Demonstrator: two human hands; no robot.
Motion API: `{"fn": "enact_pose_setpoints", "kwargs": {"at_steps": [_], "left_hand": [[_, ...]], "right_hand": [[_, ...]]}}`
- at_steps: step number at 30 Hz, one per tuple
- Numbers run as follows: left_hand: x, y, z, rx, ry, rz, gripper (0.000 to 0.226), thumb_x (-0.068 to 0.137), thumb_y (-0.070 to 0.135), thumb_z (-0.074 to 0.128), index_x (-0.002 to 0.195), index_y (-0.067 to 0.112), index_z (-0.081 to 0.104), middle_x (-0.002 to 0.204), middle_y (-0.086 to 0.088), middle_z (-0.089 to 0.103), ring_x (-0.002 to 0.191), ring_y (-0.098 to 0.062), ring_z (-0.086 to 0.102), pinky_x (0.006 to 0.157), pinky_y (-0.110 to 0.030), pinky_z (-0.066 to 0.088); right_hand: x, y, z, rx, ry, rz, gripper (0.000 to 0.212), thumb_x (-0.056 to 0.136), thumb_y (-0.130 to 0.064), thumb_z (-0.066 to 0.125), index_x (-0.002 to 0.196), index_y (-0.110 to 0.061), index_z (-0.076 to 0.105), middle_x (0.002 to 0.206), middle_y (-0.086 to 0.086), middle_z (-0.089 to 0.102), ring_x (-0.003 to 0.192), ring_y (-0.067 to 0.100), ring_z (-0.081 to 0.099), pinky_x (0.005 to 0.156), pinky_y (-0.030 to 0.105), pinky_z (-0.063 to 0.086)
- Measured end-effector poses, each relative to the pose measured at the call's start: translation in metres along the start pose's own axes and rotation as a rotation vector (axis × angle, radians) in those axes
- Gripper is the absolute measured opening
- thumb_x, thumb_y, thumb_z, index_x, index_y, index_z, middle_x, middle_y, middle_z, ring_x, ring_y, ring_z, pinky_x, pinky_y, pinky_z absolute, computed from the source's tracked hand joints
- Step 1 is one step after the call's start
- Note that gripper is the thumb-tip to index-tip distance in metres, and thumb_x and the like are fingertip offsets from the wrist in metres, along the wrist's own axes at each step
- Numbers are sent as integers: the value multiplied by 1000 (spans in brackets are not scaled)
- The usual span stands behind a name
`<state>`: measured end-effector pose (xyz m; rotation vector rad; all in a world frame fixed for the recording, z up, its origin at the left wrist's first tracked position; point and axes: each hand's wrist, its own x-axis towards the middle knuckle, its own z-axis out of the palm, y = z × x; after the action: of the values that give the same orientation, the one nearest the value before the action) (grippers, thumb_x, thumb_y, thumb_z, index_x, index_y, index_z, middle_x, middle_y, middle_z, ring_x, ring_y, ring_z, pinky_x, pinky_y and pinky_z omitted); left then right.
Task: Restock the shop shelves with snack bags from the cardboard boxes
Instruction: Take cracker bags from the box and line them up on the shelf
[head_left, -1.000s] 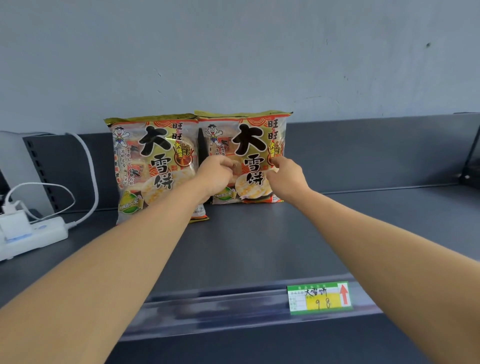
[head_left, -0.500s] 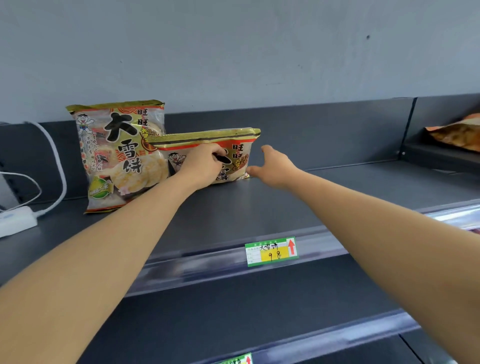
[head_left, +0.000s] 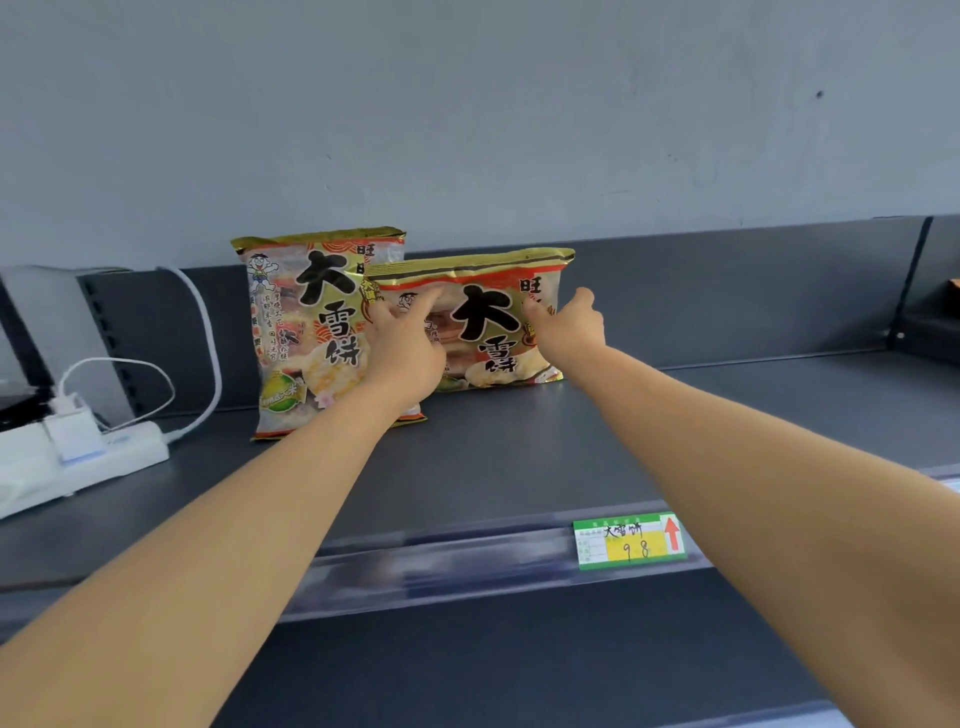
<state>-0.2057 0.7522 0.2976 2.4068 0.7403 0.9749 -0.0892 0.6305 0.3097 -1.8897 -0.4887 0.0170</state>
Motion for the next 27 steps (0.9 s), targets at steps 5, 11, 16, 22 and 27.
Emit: {"fn": "enact_pose_setpoints", "kwargs": {"at_steps": [5, 11, 16, 22, 27], "left_hand": [[13, -6, 3, -182, -164, -48, 81, 91, 2, 52, 147, 47, 15, 154, -15, 18, 93, -31, 62, 62, -24, 52], [41, -10, 14, -297, -199, -55, 91, 89, 0, 56, 148, 48, 7, 157, -12, 18, 90, -23, 63, 56, -25, 45], [61, -14, 20, -352, -218, -79, 94, 88, -4, 55, 148, 49, 5, 158, -10, 17, 72, -15, 58, 55, -23, 44], [72, -22, 32, -399, -216, -81, 96, 89, -4, 55, 146, 53, 3, 158, -9, 17, 79, -22, 59, 67, -33, 53], [82, -16, 34, -434, -171, -123, 94, 86, -7, 52, 147, 51, 9, 161, -9, 4, 87, -28, 66, 39, -17, 41]], "right_hand": [[14, 6, 11, -59, -61, -5, 52, 94, -34, 50, 136, -7, 38, 136, 15, 46, 111, 30, 53, 87, 37, 44], [33, 15, 19, -141, -138, 25, 57, 88, -37, 57, 136, -13, 38, 136, 12, 46, 122, 33, 48, 104, 46, 42], [52, 20, 30, -162, -171, 1, 49, 84, -39, 59, 125, -16, 46, 131, 10, 49, 121, 33, 47, 106, 48, 39], [73, 34, 43, -56, -242, 14, 26, 60, -44, 61, 84, -32, 60, 128, 2, 55, 131, 33, 39, 111, 50, 31], [75, 34, 38, 122, -183, 10, 9, 77, -28, 63, 85, -24, 64, 135, 4, 48, 109, 25, 54, 97, 36, 43]]}}
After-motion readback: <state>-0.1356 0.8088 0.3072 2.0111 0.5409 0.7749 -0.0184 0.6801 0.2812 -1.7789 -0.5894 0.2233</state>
